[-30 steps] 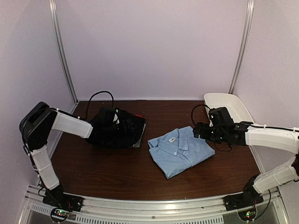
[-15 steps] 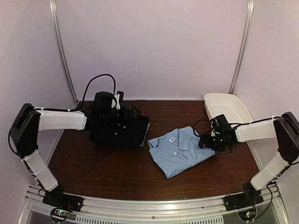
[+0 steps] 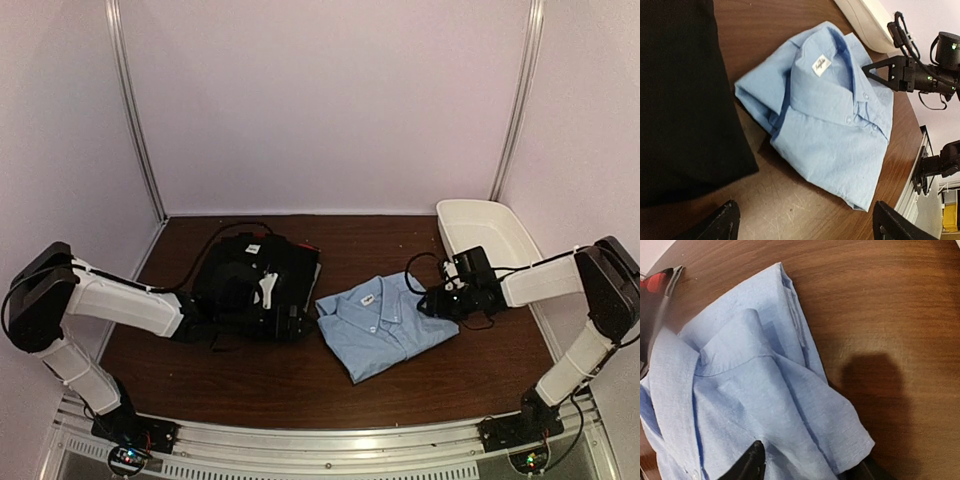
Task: Fold and stack the long sleeve shirts
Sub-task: Rotate the square-folded shirt at the center of the board, then pick up the square-folded shirt from the center of the board.
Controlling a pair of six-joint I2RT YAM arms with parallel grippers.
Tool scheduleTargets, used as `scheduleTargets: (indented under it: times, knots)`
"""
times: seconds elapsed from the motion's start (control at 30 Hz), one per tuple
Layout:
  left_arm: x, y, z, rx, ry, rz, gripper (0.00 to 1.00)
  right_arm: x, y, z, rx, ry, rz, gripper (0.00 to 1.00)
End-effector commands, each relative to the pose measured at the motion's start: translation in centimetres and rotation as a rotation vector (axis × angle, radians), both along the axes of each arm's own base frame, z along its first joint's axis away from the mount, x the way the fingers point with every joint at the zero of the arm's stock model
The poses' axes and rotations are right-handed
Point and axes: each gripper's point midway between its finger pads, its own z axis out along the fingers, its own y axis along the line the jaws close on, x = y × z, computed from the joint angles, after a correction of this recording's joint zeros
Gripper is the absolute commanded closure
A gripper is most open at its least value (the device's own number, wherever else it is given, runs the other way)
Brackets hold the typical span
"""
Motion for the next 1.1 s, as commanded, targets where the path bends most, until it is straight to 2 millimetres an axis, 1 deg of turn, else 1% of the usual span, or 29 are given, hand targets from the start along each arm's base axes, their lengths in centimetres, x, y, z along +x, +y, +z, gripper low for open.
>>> scheduleTargets:
  times: [0.0, 0.13, 0.17, 0.23, 0.33, 0.4, 0.47, 0.57, 0.67, 0.73, 0.8, 0.9, 0.97, 1.07]
  knots:
    - [-0.8, 0.3, -0.4, -0.069, 0.043, 0.043, 0.08, -4.7, 1.7, -1.9, 0.093, 0.105, 0.057, 0.48]
    - [-1.8, 1.1, -2.3, -0.07, 0.108, 0.058, 0.09, -7.4, 4.0, -1.2, 0.16, 0.102, 0.084, 0.52]
    - [-1.9, 1.2, -2.5, -0.074, 0.113, 0.063, 0.09, -8.2, 4.3, -1.3, 0.172, 0.106, 0.083, 0.53]
    - [-1.9, 1.5, -2.9, -0.065, 0.12, 0.077, 0.09, -8.9, 4.5, -0.8, 0.186, 0.1, 0.074, 0.52]
    - [-1.7, 1.6, -3.5, -0.048, 0.121, 0.087, 0.09, -8.8, 3.4, 0.0, 0.163, 0.06, 0.027, 0.47]
    - [-1.4, 1.4, -4.1, -0.024, 0.127, 0.092, 0.1, -8.3, 2.4, 0.0, 0.108, 0.047, 0.0, 0.41]
    - [-1.0, 1.1, -4.6, -0.008, 0.132, 0.098, 0.1, -8.0, 1.8, -0.4, 0.073, 0.06, -0.015, 0.38]
    - [-0.5, 0.0, -5.0, 0.002, 0.135, 0.075, 0.13, -7.7, 1.4, -1.3, 0.05, 0.085, -0.026, 0.37]
    - [-0.1, -1.3, -5.7, 0.009, 0.146, 0.043, 0.17, -7.8, 1.8, -2.3, 0.062, 0.109, -0.012, 0.37]
    - [0.1, -2.1, -5.9, 0.002, 0.155, 0.021, 0.22, -8.0, 2.2, -2.9, 0.085, 0.124, -0.002, 0.38]
    - [0.0, -2.7, -6.2, -0.005, 0.165, 0.003, 0.29, -8.5, 2.6, -3.4, 0.111, 0.144, 0.007, 0.41]
    - [-0.4, -3.6, -7.1, -0.037, 0.199, -0.028, 0.39, -9.0, 3.6, -3.4, 0.177, 0.146, 0.024, 0.46]
    - [-0.7, -4.4, -7.3, -0.079, 0.217, -0.059, 0.48, -9.6, 4.3, -3.6, 0.212, 0.156, 0.043, 0.48]
    - [-1.2, -6.2, -6.6, -0.17, 0.209, -0.125, 0.61, -10.0, 5.4, -3.6, 0.265, 0.165, 0.067, 0.53]
